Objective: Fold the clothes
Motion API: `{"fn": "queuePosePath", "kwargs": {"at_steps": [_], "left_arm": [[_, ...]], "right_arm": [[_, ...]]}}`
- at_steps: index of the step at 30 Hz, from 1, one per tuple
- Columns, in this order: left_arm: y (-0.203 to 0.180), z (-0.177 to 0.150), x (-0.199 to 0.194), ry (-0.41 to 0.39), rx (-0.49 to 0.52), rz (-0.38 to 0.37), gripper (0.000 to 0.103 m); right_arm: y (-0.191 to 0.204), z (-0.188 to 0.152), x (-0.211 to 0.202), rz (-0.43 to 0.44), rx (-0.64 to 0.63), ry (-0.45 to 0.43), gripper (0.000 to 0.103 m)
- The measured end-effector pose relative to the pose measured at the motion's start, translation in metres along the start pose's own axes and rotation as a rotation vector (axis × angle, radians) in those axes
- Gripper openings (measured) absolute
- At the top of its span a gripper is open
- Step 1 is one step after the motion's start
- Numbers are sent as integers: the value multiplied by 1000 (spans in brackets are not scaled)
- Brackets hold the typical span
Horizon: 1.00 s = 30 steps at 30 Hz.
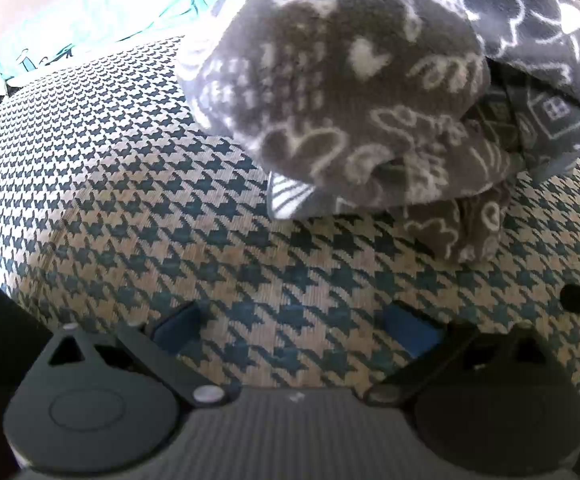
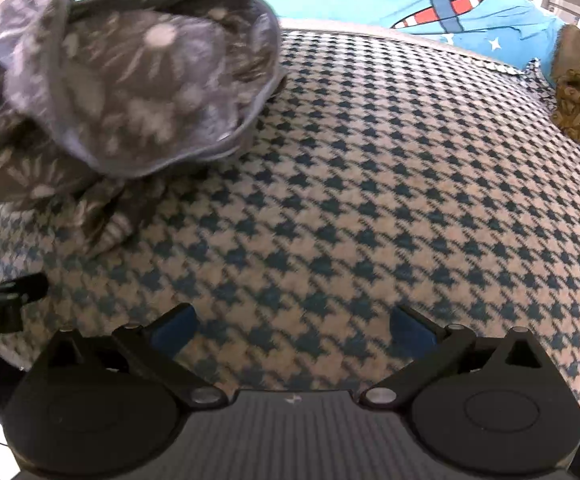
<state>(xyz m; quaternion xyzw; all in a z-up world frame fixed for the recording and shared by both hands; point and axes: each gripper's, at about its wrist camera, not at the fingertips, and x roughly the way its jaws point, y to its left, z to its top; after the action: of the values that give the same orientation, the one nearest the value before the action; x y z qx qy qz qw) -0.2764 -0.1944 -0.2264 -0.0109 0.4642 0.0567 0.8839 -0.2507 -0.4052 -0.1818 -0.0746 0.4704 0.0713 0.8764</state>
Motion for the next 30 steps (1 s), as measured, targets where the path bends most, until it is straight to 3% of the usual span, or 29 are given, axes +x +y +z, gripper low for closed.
{"fn": "queuePosePath", "kwargs": {"at_steps": [14, 24, 30], "left_arm": [[8, -84, -62, 7, 12, -10, 103], [10, -105, -83, 14, 21, -10, 103], [9, -98, -80, 18, 24, -9, 103]], "right_arm": [[37, -26, -12, 38, -50, 8, 103], [52, -36, -14, 45, -57, -10, 103], [60, -39, -12, 28, -74, -12, 103]]}}
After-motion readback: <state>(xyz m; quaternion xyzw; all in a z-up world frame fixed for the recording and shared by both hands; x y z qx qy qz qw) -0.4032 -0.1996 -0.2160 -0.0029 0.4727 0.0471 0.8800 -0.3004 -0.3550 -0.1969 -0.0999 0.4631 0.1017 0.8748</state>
